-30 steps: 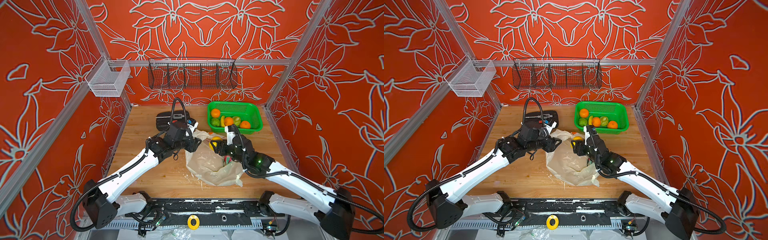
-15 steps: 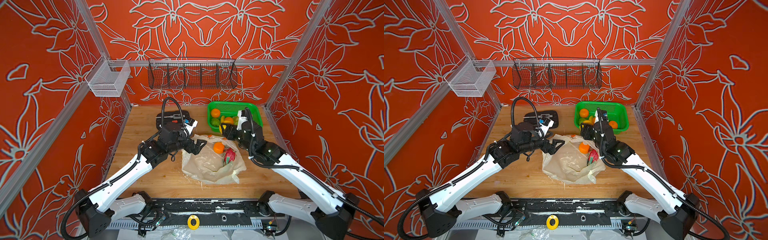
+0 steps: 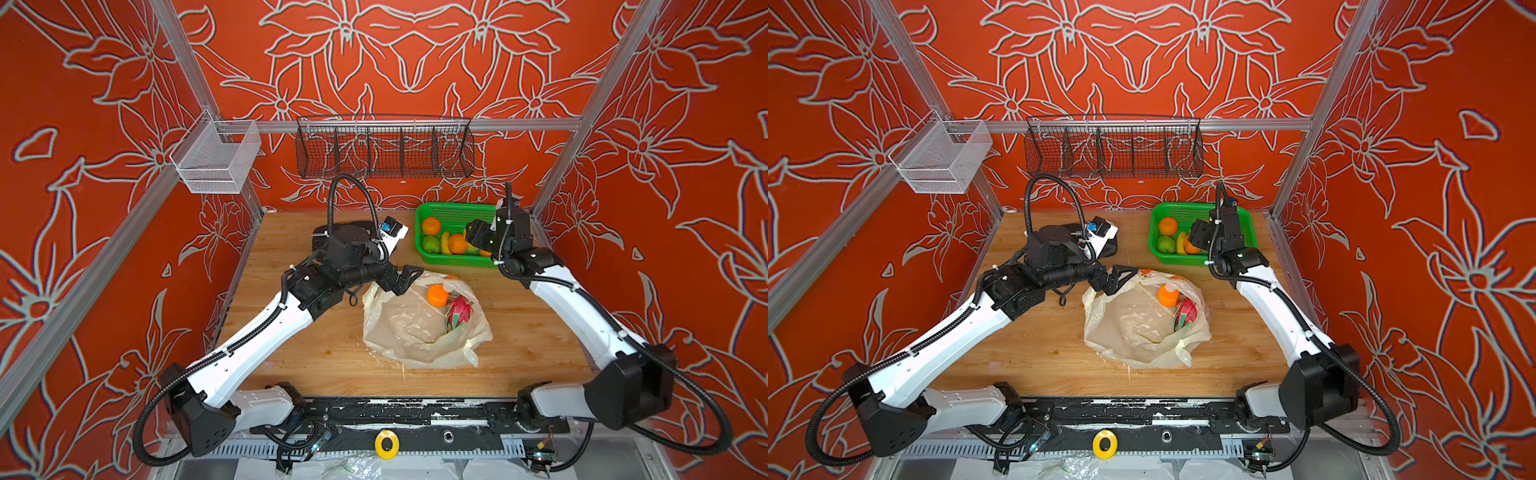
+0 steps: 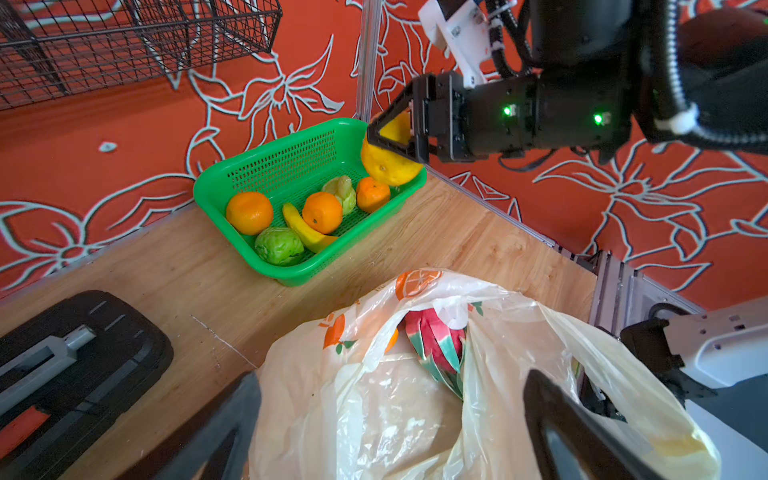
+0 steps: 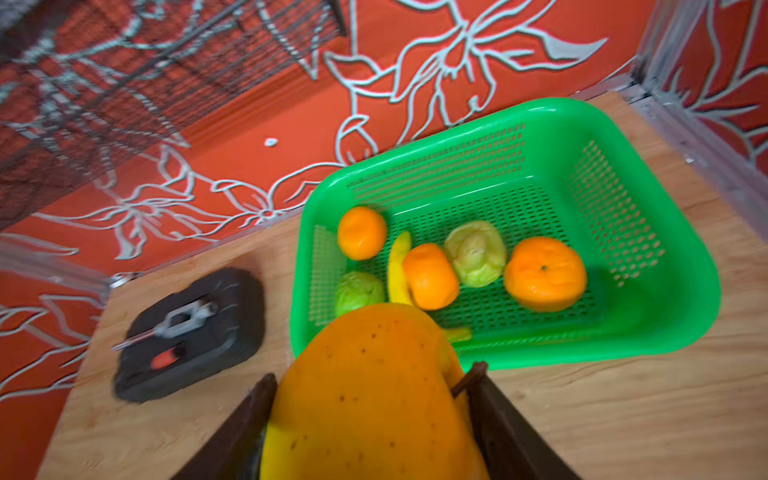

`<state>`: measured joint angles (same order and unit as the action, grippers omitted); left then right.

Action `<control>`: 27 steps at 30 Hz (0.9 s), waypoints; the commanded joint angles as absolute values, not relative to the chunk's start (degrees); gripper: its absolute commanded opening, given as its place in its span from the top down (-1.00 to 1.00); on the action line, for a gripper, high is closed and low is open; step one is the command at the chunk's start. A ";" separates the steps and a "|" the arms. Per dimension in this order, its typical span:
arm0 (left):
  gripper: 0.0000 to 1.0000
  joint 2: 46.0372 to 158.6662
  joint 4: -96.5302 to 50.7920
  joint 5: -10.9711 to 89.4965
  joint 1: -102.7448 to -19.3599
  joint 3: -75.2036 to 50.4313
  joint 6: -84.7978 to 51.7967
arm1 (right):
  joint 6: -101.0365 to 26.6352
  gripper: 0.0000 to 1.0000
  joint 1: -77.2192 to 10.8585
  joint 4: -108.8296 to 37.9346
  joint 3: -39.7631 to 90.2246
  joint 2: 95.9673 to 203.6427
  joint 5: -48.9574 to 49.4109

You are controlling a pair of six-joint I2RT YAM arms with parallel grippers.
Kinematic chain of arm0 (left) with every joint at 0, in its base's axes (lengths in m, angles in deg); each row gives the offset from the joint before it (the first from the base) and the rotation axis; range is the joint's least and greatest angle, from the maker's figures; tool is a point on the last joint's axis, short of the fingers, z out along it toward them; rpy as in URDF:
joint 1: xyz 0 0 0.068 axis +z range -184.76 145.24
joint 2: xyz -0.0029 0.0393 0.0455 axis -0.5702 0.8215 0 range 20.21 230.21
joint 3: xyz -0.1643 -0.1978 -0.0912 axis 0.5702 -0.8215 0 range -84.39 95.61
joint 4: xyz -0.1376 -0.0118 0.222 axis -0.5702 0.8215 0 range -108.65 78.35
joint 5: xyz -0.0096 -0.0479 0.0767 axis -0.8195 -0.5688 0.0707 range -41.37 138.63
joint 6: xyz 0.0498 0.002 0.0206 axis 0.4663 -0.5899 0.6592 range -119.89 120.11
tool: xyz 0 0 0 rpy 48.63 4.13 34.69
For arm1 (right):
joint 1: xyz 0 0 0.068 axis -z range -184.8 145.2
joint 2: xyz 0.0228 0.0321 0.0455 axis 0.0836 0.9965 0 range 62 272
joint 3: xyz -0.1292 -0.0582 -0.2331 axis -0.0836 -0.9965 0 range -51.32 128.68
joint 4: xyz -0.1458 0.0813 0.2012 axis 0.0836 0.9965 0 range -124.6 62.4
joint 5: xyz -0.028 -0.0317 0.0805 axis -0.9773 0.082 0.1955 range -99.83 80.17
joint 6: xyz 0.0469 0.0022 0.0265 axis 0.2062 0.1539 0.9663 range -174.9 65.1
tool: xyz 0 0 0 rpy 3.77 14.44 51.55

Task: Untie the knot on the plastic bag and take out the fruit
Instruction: 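Carry the yellow fruit with the right gripper over the green basket, then lower the yellow fruit into the green basket and open the right gripper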

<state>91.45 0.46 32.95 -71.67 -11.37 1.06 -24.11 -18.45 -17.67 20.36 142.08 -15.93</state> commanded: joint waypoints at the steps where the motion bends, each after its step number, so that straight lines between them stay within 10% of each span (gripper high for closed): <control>1: -0.95 91.20 -0.39 30.19 -70.63 -12.63 2.56 | -29.33 -0.14 -14.55 -15.66 24.85 145.94 -14.28; 27: -0.95 89.53 0.34 32.70 -69.81 -15.66 4.06 | -40.20 -0.13 -4.51 9.52 71.55 193.94 -25.64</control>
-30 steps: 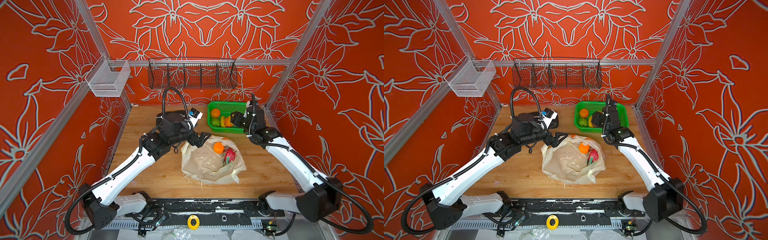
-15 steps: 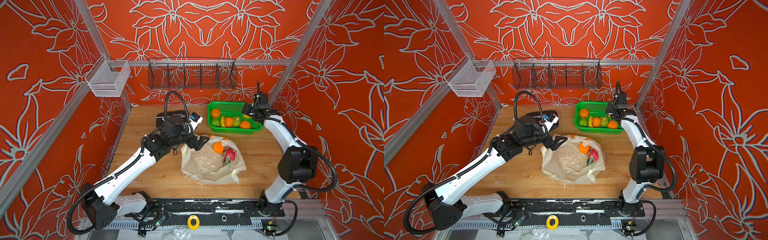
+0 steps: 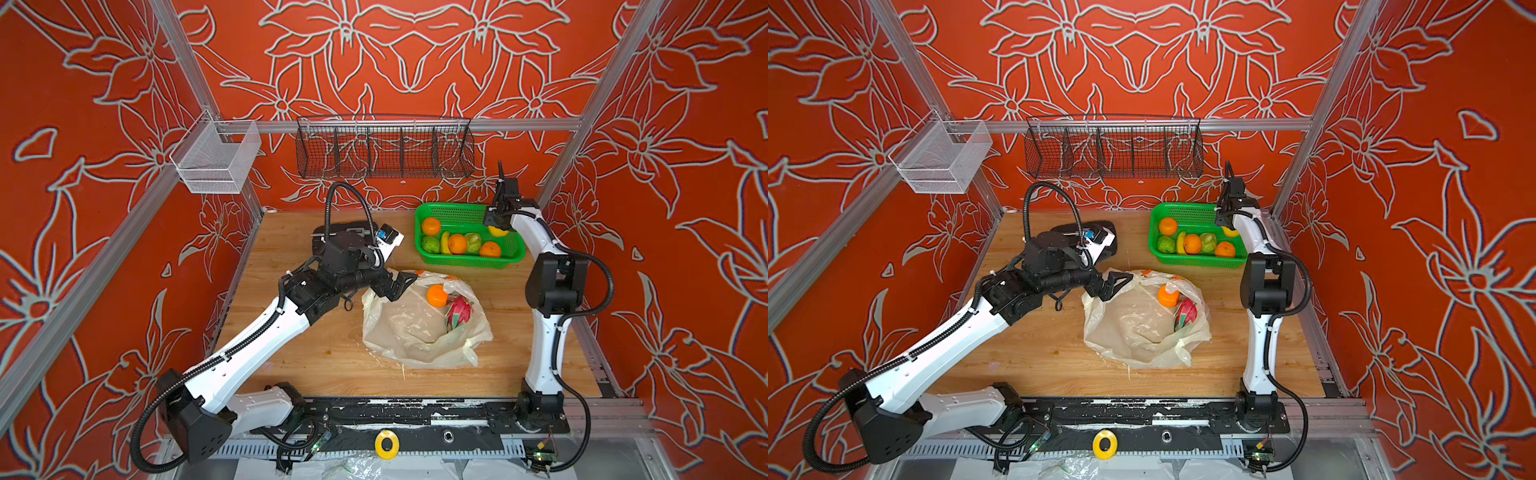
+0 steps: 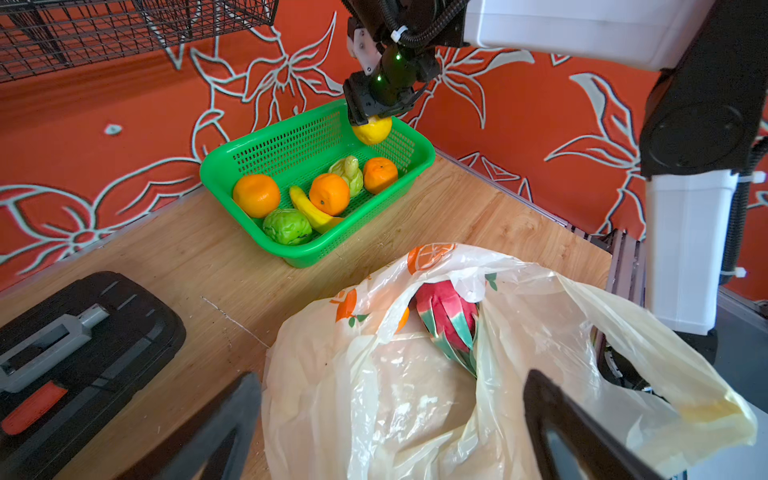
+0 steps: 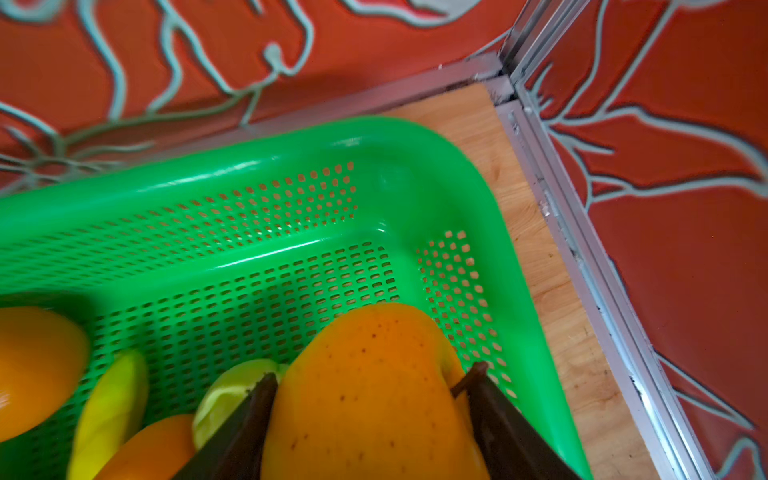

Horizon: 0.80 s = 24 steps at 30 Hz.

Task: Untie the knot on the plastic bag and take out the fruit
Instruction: 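Lower the yellow fruit into the green basket and open the right gripper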

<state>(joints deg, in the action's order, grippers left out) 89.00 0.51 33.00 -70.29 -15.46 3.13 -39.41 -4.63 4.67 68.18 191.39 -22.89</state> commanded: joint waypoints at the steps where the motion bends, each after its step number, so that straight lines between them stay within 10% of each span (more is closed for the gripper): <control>1: -0.95 89.68 0.40 32.67 -69.68 -15.66 4.06 | -40.14 -0.14 -4.53 10.21 73.02 195.50 -26.27; 24: -0.95 95.64 4.82 34.07 -69.13 -12.10 2.79 | -39.72 -0.68 -4.57 12.76 75.30 187.77 -16.73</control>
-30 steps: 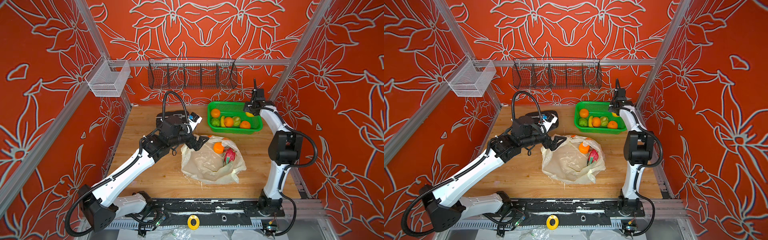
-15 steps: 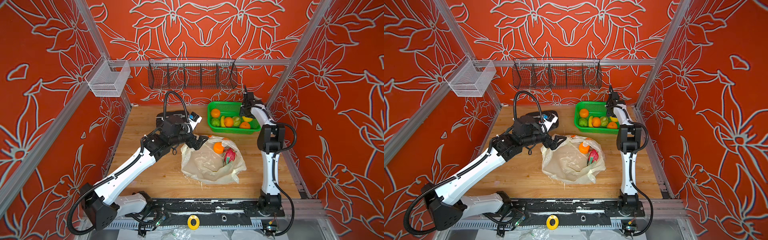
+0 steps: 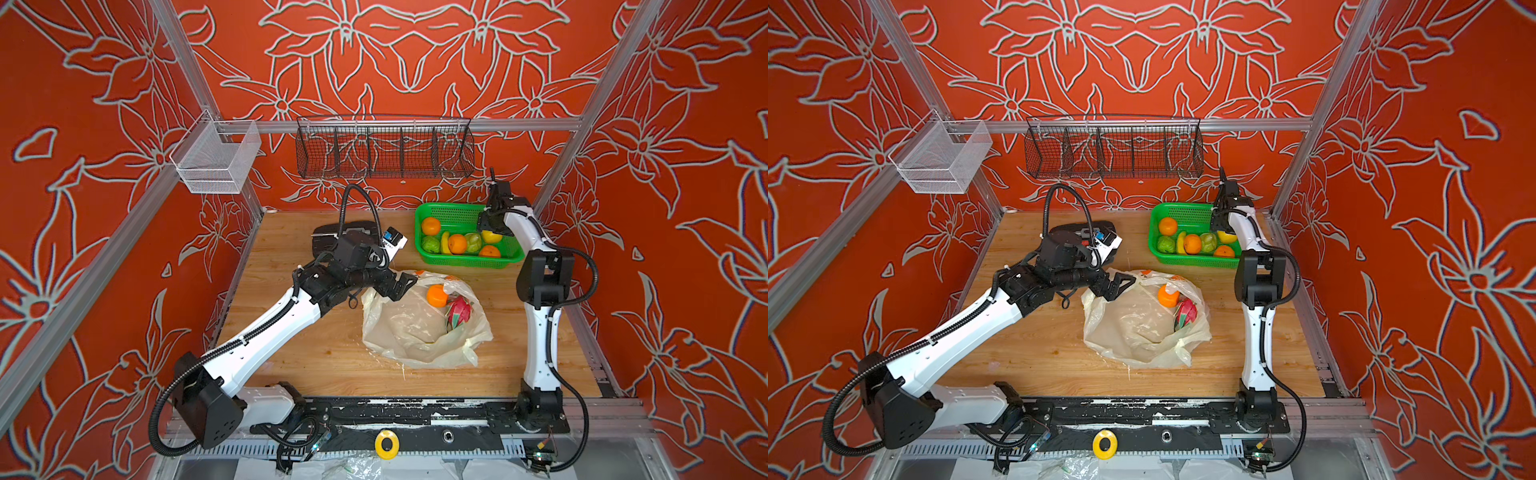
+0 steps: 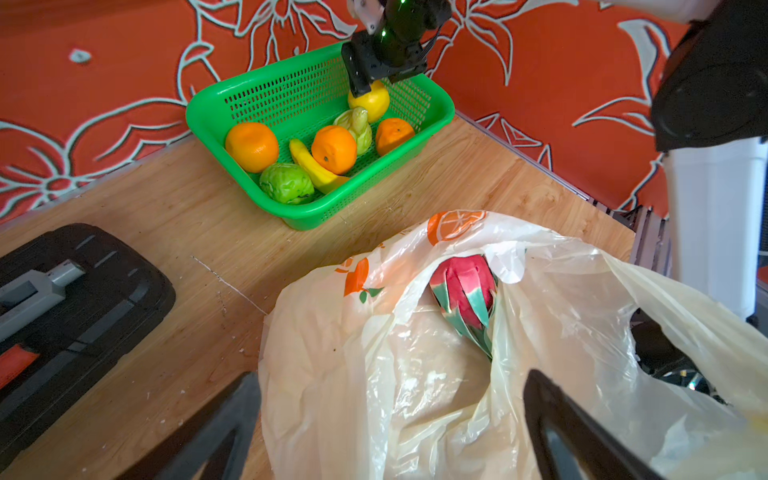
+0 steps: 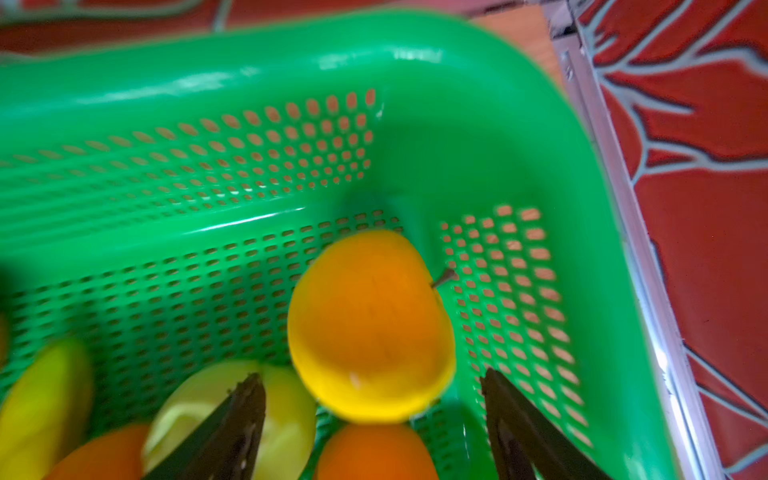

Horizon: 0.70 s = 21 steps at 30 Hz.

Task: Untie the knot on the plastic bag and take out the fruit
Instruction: 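Lower the yellow fruit into the green basket and open the right gripper, then move the right gripper from the basket back down into the bag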

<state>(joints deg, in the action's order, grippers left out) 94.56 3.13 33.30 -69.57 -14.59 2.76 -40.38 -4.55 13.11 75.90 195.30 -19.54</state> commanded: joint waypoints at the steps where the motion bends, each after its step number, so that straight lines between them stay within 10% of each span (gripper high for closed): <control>1: -0.95 95.99 5.21 34.28 -69.13 -11.76 2.90 | -39.45 -0.68 -4.67 12.91 74.81 186.02 -15.82; 21: -0.95 112.73 22.26 40.72 -69.21 0.56 6.93 | -30.44 -0.68 -26.32 8.92 34.99 137.28 -0.68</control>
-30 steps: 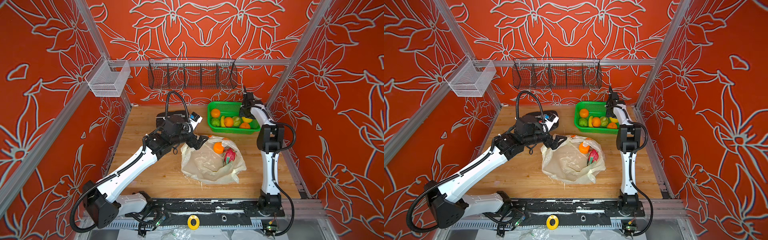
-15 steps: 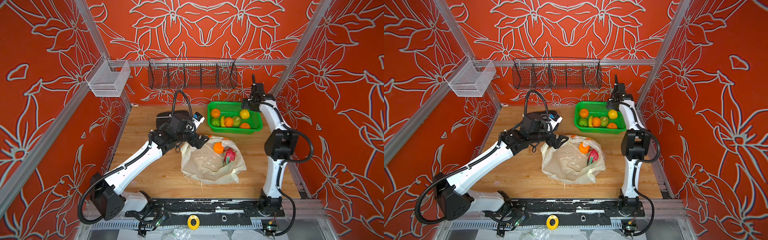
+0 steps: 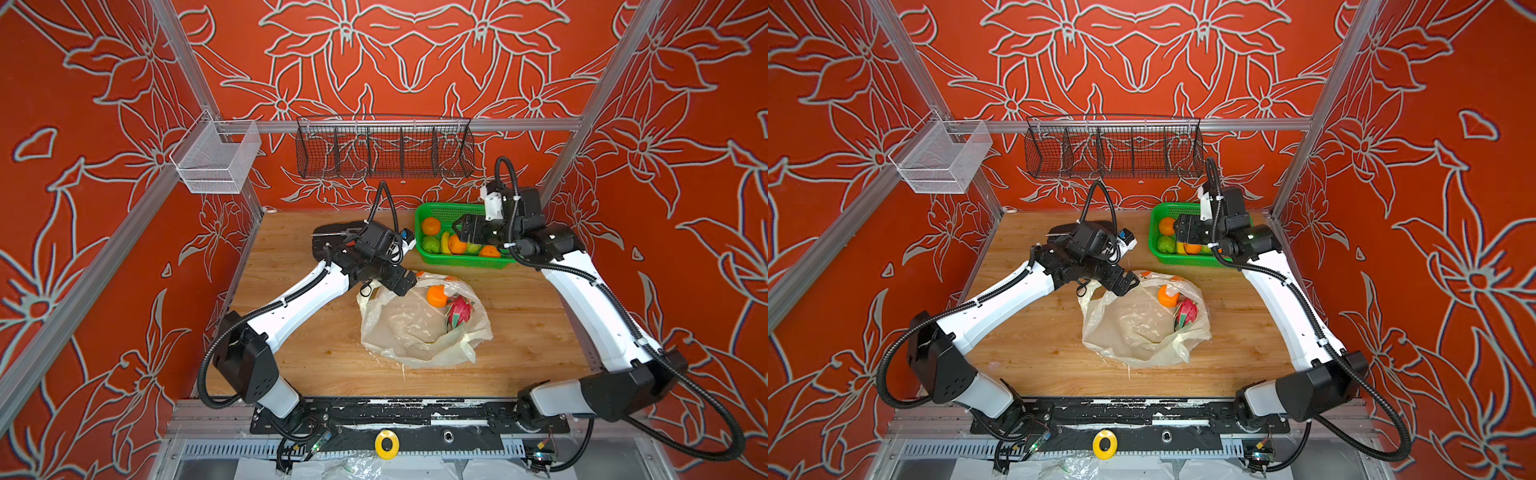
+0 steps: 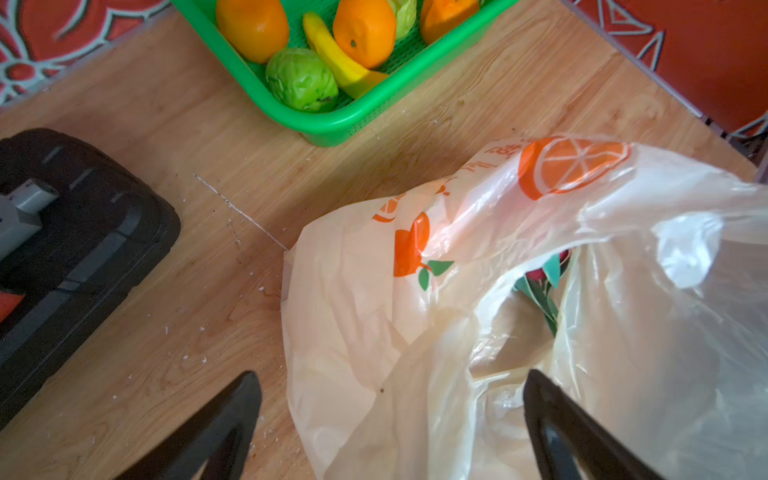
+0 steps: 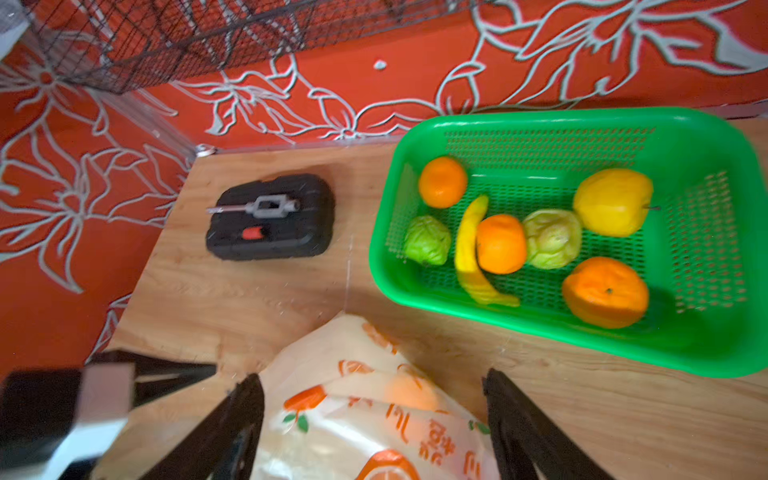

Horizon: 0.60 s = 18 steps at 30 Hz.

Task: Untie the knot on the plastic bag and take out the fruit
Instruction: 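Move the right gripper from the basket back down into the bag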

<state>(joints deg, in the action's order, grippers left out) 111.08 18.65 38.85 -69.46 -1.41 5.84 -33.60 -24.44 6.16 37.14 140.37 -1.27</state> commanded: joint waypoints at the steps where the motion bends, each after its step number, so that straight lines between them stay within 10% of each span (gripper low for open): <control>1: -0.95 113.83 22.92 41.57 -69.15 1.30 6.41 | -29.59 -0.68 -27.63 9.32 33.70 135.76 -1.02; 7: -1.00 118.08 24.77 42.51 -69.13 3.59 4.70 | -26.61 -0.65 -34.33 16.67 32.58 131.26 -2.75; 18: -0.48 119.64 23.27 38.19 -69.13 3.58 2.22 | -21.90 -0.59 -52.69 12.53 21.61 129.66 -8.18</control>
<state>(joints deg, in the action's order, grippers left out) 118.75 22.65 41.15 -69.31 2.57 2.56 -24.18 -50.14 13.19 23.33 128.92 -5.68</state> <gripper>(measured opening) 0.752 0.796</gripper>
